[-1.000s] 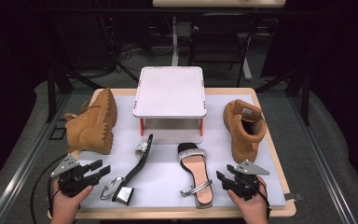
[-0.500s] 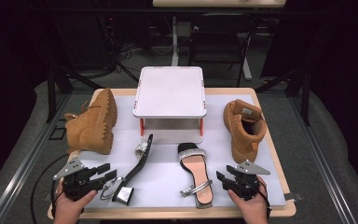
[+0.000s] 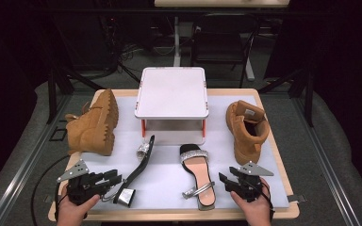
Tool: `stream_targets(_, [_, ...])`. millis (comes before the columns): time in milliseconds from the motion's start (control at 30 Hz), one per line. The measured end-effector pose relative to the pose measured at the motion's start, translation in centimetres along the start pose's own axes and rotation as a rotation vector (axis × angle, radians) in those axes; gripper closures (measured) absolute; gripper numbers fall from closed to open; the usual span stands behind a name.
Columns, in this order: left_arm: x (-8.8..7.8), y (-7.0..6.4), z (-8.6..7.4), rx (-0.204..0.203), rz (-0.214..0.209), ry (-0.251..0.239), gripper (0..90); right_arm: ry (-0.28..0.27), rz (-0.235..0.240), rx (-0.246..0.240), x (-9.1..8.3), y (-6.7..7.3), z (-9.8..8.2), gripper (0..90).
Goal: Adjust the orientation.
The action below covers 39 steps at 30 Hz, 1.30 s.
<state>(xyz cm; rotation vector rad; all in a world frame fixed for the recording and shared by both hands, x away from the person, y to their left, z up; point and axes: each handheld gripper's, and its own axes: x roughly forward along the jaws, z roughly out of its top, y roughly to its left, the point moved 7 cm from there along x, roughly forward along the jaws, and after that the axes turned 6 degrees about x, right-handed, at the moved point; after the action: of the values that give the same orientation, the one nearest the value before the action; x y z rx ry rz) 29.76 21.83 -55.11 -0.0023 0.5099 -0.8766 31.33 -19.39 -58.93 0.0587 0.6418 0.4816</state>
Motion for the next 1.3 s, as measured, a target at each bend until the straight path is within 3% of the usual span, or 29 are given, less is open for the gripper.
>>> stream_targets(400, [0.6,-0.9,-0.2,0.014,-0.031,0.045,75.7,-0.010,-0.002,0.010,-0.1,-0.1,0.1,47.2])
stream_targets(567, [0.7,-0.9,-0.1,0.006,-0.049,0.038,78.8,-0.008,-0.001,0.012,-0.1,-0.2,0.1,47.0])
stream_targets(800, [1.1,-1.7,0.2,0.045,-0.064,0.044,80.8,-0.008,0.003,0.014,-0.1,-0.1,0.1,47.0])
stream_targets(1300, [2.7,-3.7,0.8,0.084,-0.109,0.058,80.7,-0.014,0.010,0.029,-0.1,-0.2,0.1,47.0])
